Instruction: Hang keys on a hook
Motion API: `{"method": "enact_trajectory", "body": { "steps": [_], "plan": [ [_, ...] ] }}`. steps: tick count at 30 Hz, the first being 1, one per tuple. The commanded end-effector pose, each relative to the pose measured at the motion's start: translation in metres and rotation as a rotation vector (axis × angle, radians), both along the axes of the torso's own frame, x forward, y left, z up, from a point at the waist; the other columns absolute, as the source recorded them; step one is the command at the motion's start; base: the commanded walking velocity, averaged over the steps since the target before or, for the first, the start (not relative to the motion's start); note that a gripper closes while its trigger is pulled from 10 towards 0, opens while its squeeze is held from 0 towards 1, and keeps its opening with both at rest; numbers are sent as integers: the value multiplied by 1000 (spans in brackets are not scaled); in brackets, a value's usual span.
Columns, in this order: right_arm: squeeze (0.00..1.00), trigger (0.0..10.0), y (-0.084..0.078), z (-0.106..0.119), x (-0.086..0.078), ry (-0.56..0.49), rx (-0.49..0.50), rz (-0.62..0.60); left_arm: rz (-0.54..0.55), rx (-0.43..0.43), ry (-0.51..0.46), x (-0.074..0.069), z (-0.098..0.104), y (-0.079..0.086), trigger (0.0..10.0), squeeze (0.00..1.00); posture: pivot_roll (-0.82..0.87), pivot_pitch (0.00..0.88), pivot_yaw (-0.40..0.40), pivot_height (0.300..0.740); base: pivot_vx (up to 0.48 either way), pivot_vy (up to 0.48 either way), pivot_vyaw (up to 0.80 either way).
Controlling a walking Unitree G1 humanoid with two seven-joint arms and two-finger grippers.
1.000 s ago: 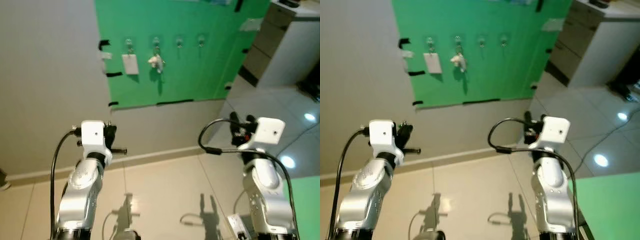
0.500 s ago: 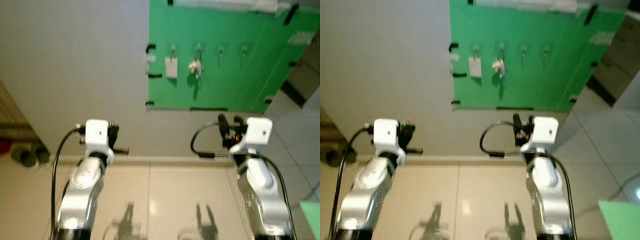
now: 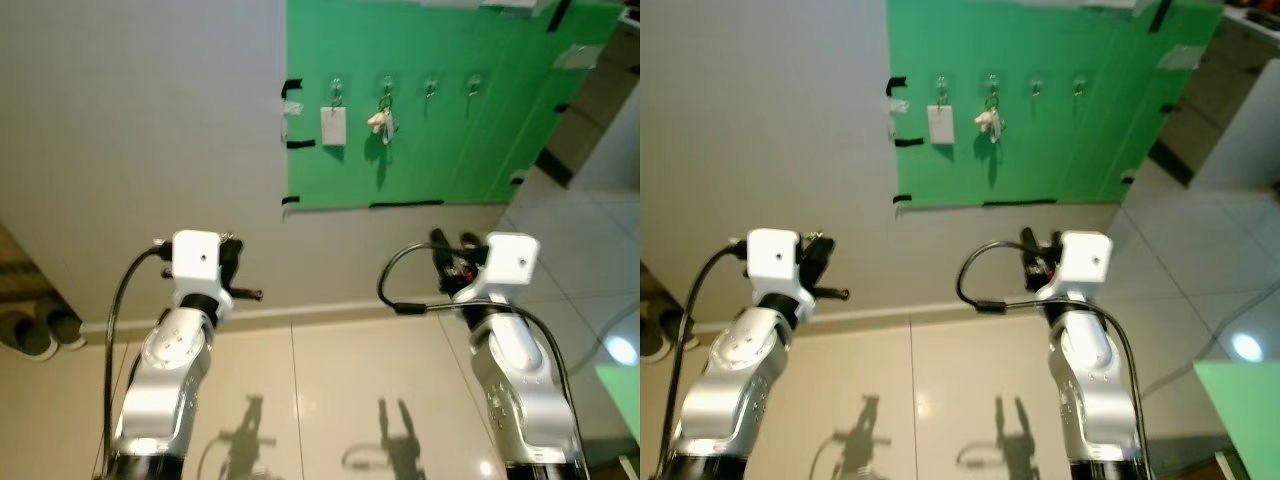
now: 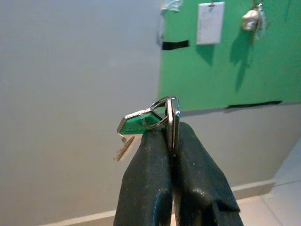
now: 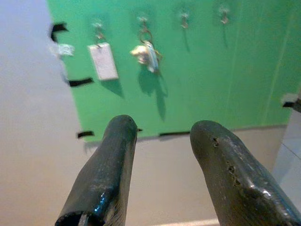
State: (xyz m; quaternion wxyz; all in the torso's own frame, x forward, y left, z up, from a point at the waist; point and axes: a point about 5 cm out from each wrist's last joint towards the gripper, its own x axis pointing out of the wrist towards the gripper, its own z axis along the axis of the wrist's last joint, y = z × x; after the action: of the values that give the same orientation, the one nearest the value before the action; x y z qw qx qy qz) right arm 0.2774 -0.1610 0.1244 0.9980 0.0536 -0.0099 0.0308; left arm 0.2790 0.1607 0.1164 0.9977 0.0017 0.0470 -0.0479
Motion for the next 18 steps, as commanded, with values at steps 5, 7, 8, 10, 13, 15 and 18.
{"method": "enact_trajectory", "body": {
  "steps": [5,7,8,10,13,15,18],
  "plan": [
    [0,10000,-14,2,-2,-8,-2,-45,-1,0,-121,-3,17,-2,10000,0,5,12,0,740,0,480,0],
    [0,10000,-18,3,-6,-39,-28,-71,11,43,-188,-6,24,1,10000,0,4,12,1,740,0,480,0],
    [0,10000,-17,3,-10,-56,-64,-70,-4,38,-192,-10,25,0,10000,0,4,13,1,740,0,480,0],
    [0,10000,-16,2,-12,-57,-73,-65,-14,35,-184,-11,24,-1,10000,0,4,13,1,740,0,480,0],
    [0,10000,-10,0,-11,-39,-59,-22,-113,-19,-176,-10,28,-14,10000,0,6,19,4,740,0,0,0],
    [0,10000,-3,5,-6,-33,-47,38,-236,-57,-167,-4,35,-26,10000,0,8,35,3,740,0,0,0],
    [0,10000,4,23,6,-47,-79,179,-337,33,-180,11,52,-24,10000,0,5,47,-1,740,0,0,0]
  ]
}}
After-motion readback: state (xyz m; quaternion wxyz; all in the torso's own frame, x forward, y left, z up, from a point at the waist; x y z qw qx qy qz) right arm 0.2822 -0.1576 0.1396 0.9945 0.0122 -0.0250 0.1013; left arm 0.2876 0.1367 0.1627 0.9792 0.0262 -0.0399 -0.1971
